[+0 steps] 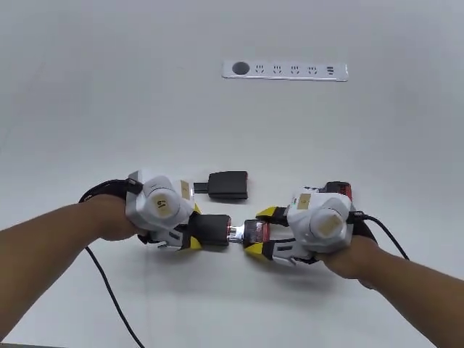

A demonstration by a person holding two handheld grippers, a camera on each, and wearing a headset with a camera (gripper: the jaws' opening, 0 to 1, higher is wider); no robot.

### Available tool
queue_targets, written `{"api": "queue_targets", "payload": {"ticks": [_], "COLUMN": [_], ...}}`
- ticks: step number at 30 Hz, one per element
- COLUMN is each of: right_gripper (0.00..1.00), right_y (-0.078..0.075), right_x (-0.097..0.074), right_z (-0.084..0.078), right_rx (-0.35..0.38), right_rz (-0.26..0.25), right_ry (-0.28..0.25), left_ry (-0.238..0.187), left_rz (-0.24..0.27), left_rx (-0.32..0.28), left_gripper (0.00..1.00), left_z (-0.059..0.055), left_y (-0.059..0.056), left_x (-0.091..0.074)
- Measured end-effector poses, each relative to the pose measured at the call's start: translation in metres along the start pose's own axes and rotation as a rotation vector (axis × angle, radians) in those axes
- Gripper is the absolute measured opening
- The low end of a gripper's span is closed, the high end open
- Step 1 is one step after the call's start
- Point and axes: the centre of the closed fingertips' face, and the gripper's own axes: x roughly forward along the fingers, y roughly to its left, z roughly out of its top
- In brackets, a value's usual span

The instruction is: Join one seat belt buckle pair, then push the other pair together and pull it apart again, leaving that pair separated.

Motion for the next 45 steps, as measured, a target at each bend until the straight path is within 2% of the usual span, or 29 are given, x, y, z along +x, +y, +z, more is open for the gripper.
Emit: {"api": "queue_targets", "payload": {"ticks": [4,7,11,18,24,25,26,28,32,36,40,45], "right_gripper": [0.36,0.36,0.35,0.35,0.35,0.35,0.35,0.35,0.35,0.35,0.35,0.35], "right_y": [0.0,-0.001,0.0,0.0,0.001,-0.001,0.001,0.0,0.001,0.001,0.003,0.001], "right_x": [0.0,0.004,0.008,0.011,0.016,0.013,0.013,0.011,0.013,0.014,0.015,0.017], "right_z": [0.001,0.003,0.006,0.008,0.013,0.01,0.01,0.01,0.011,0.011,0.012,0.013], "right_rx": [-0.006,-0.007,-0.009,-0.012,0.003,0.0,-0.003,-0.007,-0.012,-0.021,-0.025,-0.033], "right_rz": [0.009,0.012,0.017,0.02,0.007,-0.012,0.004,0.003,0.003,0.006,0.007,0.009], "right_ry": [0.015,0.022,0.037,0.046,0.043,0.055,0.054,0.054,0.057,0.065,0.071,0.079], "left_ry": [0.007,-0.02,0.026,0.019,0.027,0.028,0.015,0.006,0.022,0.02,0.034,0.031], "left_rz": [0.008,0.007,-0.008,-0.009,-0.009,-0.012,-0.011,-0.01,-0.01,-0.01,-0.015,-0.026], "left_rx": [-0.004,-0.014,0.02,0.024,0.028,0.031,0.026,0.023,0.032,0.033,0.055,0.084], "left_gripper": [0.34,0.33,0.33,0.33,0.33,0.33,0.33,0.33,0.33,0.33,0.33,0.33], "left_z": [0.0,0.0,0.0,0.0,0.002,0.001,0.001,0.003,0.003,0.003,0.002,0.002], "left_y": [0.0,0.0,0.002,0.003,0.003,0.003,0.004,0.002,0.003,0.002,0.001,0.0], "left_x": [0.001,0.0,0.001,0.002,0.002,0.002,0.001,0.002,0.003,0.003,0.003,0.003]}}
